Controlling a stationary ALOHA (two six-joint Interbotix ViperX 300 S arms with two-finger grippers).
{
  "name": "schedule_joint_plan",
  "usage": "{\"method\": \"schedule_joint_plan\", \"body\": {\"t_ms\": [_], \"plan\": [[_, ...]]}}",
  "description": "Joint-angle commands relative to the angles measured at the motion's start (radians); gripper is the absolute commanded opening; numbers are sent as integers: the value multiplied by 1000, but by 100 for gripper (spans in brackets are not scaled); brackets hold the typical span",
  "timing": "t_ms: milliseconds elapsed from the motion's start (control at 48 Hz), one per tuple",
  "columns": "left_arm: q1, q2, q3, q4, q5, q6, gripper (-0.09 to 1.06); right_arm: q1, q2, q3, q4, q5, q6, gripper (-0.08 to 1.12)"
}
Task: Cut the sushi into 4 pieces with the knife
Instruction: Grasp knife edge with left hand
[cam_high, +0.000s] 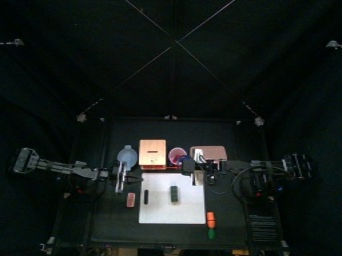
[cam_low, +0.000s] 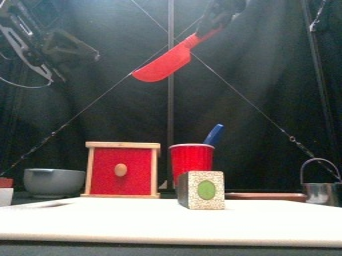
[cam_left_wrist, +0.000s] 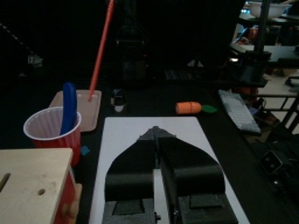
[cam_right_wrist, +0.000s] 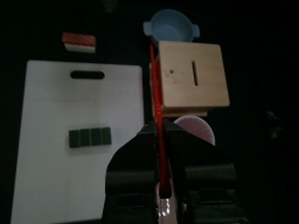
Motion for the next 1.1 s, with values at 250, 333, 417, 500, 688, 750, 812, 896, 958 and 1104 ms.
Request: {"method": "schedule_joint_plan", "body": {"t_ms": [250, 333, 417, 500, 688, 750, 812, 896, 958, 1104], "plan": [[6, 0, -15, -3, -95, 2, 40, -6, -163, 322, 48, -456, 92, 14], [5, 0, -21, -3, -97, 2, 45, -6, -175, 385, 51, -551, 112, 14], [3, 6, -29, -5, -97, 2, 52, -9, -176, 433, 58, -638, 133, 14], [-2, 26, -38, -11, -97, 0, 63, -20, -175, 468, 60, -703, 146, 14], [0, 109, -91, -34, -95, 5, 85, -37, -173, 515, 61, -778, 149, 14], [5, 138, -112, -40, -95, 6, 90, -40, -172, 526, 66, -787, 147, 14], [11, 164, -130, -46, -95, 8, 93, -43, -172, 531, 71, -790, 147, 14], [20, 204, -155, -51, -92, 9, 93, -49, -172, 537, 75, -792, 147, 14], [26, 230, -169, -52, -92, 8, 93, -49, -172, 540, 77, -793, 147, 14], [40, 295, -206, -55, -89, 9, 93, -49, -169, 543, 77, -807, 147, 14]]}}
